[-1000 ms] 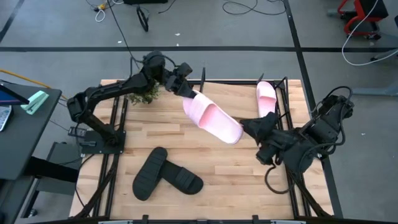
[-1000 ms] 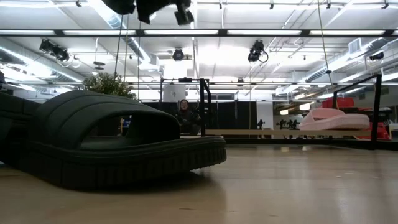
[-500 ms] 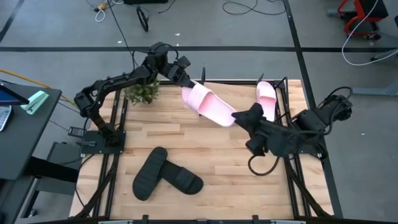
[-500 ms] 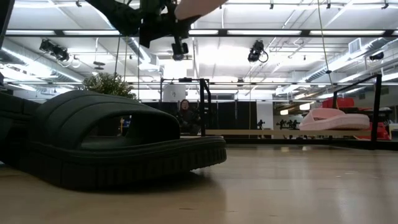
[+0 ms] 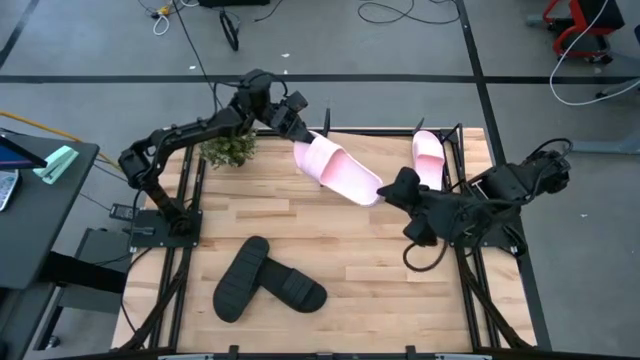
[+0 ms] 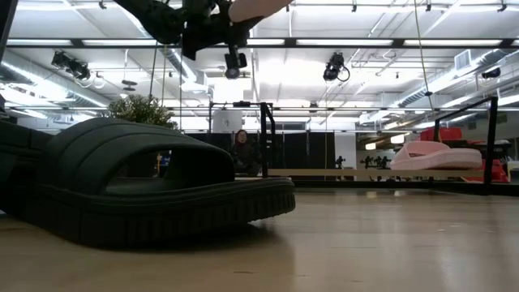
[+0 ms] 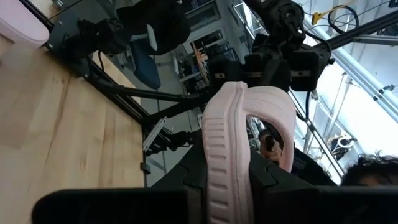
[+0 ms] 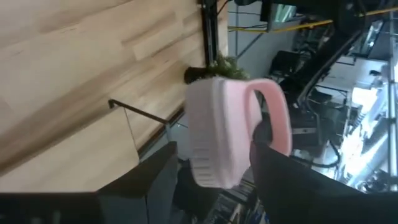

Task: Pick and place slides into the shelf
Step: Put the pink slide on the shelf

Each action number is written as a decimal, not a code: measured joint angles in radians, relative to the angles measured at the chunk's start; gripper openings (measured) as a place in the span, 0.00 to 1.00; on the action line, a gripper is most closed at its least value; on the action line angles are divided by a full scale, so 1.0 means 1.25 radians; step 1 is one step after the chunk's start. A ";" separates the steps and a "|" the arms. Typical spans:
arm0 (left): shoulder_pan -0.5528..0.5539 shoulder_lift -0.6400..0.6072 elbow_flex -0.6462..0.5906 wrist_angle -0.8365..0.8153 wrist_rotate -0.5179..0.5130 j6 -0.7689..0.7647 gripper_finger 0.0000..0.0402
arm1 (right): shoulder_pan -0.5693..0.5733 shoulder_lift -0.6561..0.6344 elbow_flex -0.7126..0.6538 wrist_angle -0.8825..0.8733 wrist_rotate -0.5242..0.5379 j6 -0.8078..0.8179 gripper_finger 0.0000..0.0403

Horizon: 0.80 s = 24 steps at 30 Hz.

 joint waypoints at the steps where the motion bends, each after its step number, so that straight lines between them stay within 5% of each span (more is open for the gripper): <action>1: -0.004 0.000 0.000 0.000 0.000 0.000 0.12 | -0.006 0.000 0.000 0.000 -0.009 -0.003 0.50; 10: -0.035 0.000 0.000 0.001 -0.014 -0.011 0.13 | -0.072 0.000 0.000 0.010 -0.096 -0.015 0.45; 18: -0.032 0.000 -0.001 -0.001 -0.032 0.003 0.15 | -0.075 0.011 0.000 0.045 -0.128 -0.018 0.18; 24: -0.030 0.000 -0.001 0.000 -0.074 0.007 0.19 | -0.076 0.031 0.000 0.046 -0.132 0.042 0.16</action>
